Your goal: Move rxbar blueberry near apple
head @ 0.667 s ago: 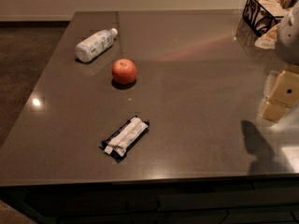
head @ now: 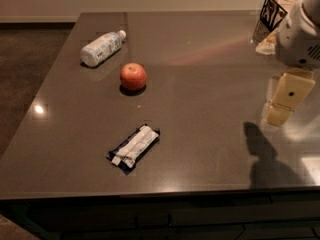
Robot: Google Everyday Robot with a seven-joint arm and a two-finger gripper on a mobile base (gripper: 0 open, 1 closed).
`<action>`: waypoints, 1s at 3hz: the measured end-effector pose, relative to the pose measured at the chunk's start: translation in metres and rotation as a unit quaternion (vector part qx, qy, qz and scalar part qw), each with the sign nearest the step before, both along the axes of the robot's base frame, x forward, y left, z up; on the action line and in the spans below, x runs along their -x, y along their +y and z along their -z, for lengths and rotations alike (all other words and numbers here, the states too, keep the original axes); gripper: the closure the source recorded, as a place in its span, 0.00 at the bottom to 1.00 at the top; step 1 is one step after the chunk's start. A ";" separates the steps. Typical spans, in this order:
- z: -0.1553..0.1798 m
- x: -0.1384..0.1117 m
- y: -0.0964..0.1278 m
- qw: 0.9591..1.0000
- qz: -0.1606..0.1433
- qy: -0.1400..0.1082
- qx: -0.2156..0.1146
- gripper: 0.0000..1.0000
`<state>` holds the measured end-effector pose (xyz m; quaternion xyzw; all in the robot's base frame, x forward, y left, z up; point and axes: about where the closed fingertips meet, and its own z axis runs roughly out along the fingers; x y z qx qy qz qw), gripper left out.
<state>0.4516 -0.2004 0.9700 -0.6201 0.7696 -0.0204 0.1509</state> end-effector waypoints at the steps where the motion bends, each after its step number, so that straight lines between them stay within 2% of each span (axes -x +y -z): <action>1: 0.024 -0.014 0.036 0.998 -0.050 0.025 -0.010 0.00; 2: 0.055 -0.016 0.078 0.992 -0.119 0.046 -0.001 0.00; 3: 0.083 -0.006 0.116 0.982 -0.179 0.053 0.001 0.00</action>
Offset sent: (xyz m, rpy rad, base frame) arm 0.0117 0.1288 -0.1047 -0.0318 0.1781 0.4227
